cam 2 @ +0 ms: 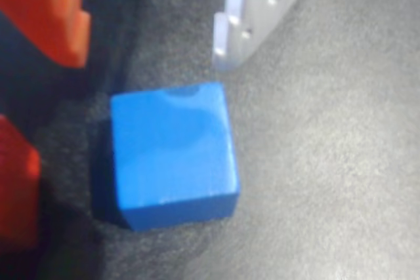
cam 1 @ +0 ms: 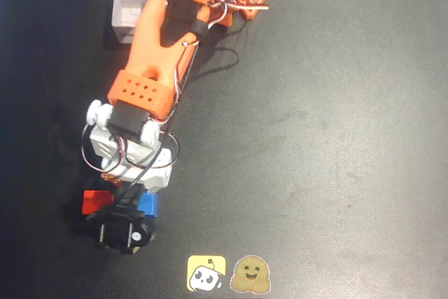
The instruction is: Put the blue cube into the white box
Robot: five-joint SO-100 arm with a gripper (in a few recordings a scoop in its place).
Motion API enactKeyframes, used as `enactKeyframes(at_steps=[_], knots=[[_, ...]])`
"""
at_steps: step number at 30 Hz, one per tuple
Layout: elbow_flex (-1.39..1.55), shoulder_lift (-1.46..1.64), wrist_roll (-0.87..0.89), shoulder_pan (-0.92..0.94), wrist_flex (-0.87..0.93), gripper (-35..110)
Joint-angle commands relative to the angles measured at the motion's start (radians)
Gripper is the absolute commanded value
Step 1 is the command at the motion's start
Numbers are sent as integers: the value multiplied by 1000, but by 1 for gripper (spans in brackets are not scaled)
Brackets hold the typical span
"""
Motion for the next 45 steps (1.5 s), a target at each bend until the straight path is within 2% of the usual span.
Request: enactKeyframes(at_steps=[1,17,45], knots=[[6,12,-8,-11,-18,18],[40,15,-17,-15,-21,19],[-173,-164,-32,-28,-15,21]])
